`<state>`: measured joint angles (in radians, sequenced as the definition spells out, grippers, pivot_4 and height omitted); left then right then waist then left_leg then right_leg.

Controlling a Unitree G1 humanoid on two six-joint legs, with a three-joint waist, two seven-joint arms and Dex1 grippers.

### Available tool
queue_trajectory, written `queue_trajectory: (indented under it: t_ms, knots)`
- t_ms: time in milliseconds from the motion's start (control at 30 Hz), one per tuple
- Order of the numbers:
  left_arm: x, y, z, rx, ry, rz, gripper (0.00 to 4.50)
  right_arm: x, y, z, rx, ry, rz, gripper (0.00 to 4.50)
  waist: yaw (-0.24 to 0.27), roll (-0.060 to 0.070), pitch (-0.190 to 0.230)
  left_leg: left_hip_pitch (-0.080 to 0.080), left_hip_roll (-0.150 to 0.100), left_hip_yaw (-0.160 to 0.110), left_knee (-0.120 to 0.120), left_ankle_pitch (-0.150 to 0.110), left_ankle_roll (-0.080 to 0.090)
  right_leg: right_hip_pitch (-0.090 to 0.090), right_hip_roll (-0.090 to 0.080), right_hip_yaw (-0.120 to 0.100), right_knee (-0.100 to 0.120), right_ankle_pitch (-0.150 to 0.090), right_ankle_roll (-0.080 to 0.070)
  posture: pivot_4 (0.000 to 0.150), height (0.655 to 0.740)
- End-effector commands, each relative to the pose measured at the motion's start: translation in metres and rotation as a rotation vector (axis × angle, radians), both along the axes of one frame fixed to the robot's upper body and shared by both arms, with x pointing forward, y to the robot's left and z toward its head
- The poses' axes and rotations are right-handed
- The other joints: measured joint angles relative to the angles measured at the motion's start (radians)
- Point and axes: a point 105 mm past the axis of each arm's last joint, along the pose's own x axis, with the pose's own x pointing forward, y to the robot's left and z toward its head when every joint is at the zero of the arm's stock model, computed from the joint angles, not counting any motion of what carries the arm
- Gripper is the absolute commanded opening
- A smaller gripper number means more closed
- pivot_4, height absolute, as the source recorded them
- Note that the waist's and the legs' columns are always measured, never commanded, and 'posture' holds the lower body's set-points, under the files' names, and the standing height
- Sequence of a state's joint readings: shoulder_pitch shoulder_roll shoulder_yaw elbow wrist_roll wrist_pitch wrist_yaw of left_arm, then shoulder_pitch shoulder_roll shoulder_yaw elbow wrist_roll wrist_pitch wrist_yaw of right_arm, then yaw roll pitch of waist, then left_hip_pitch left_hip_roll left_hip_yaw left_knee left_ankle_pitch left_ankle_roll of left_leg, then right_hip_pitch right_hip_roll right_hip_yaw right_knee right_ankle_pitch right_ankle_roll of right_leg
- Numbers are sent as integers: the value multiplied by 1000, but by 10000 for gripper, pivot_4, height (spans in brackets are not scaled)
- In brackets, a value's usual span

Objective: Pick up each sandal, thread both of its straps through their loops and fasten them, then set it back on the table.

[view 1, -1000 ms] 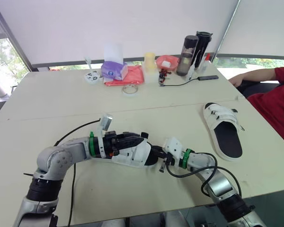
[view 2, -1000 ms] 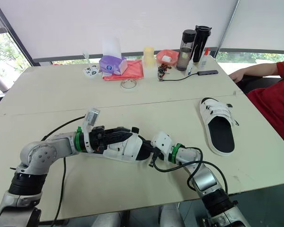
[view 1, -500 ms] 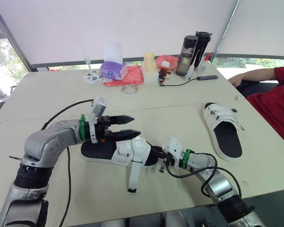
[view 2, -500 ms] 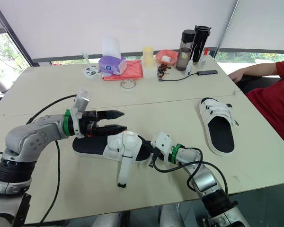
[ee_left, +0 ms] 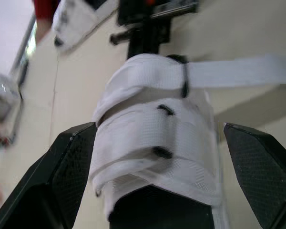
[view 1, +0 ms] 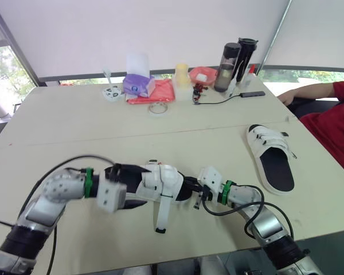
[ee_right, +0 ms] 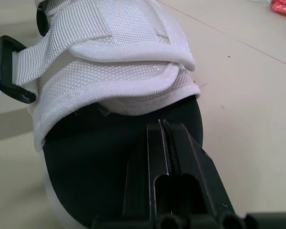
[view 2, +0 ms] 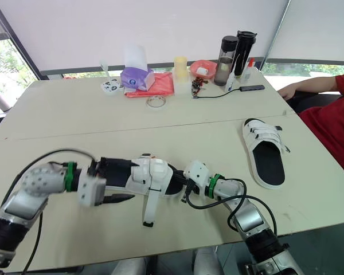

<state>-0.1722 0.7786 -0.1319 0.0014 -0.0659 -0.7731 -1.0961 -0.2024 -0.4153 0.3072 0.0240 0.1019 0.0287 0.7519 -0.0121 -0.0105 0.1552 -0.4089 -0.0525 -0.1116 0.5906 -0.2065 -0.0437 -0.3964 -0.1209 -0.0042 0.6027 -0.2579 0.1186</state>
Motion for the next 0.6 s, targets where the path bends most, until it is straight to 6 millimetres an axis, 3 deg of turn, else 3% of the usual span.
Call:
queue_trajectory:
  t_ms: [33,133,367,600]
  knots:
    - [-18,-9,10,-75,-313,-176,43759,-11,-26,-60,-154,205,-70,0,2,-1,0,0,0,0,0,0,0,-1,0,0,0,0,0,1500,7400]
    - [-22,-15,0,-87,-391,-240,43759,-11,-26,-60,-155,206,-65,0,4,-1,-1,0,0,0,0,0,0,0,1,-1,0,2,-3,1500,7400]
    - [-16,-24,-36,-19,-395,-296,43759,-9,-26,-57,-152,201,-71,0,4,0,-2,3,-1,0,1,2,3,5,4,-3,2,2,-1,1500,7400]
    - [-5,-17,-37,30,-456,-275,43759,-12,-31,-58,-159,205,-83,0,9,-1,-2,6,-2,0,2,2,3,6,4,-4,10,-1,5,1500,7400]
